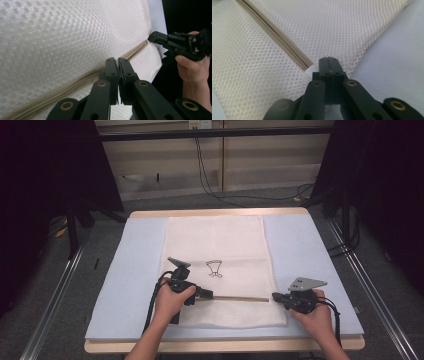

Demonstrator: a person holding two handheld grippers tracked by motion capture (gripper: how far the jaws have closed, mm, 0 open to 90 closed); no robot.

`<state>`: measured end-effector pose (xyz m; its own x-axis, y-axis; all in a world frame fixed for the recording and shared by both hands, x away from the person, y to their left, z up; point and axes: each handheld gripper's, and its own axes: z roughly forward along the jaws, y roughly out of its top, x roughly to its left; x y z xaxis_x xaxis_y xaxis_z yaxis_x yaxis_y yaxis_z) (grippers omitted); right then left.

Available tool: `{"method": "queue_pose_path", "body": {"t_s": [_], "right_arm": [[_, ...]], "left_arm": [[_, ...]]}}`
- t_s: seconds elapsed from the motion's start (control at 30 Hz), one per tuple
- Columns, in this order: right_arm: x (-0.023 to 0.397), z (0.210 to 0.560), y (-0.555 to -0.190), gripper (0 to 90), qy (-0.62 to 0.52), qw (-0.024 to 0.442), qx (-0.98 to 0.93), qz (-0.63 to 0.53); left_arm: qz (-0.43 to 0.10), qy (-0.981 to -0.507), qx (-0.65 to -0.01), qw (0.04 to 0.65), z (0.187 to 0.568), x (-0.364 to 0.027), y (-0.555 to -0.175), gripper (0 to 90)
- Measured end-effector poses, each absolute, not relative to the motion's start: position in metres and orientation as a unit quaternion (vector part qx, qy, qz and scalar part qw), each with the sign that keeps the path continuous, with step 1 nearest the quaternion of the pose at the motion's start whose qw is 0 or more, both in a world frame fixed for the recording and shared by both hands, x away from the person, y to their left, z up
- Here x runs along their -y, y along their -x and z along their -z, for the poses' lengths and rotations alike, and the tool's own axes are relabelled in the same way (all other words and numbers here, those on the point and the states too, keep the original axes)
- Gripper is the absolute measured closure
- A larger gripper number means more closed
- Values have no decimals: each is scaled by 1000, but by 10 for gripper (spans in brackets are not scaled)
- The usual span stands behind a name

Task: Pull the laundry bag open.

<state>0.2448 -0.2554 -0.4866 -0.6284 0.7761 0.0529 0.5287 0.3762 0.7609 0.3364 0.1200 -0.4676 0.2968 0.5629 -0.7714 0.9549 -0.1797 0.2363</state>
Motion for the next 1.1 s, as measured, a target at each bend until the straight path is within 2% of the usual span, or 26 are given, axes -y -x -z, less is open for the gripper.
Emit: {"method": "queue_pose_path", "body": {"t_s": [1.1], "right_arm": [[256,487,-245,900,-403,158,-813,-389]], "left_arm": [[265,-706,-544,368,468,-152,-335,874]]}}
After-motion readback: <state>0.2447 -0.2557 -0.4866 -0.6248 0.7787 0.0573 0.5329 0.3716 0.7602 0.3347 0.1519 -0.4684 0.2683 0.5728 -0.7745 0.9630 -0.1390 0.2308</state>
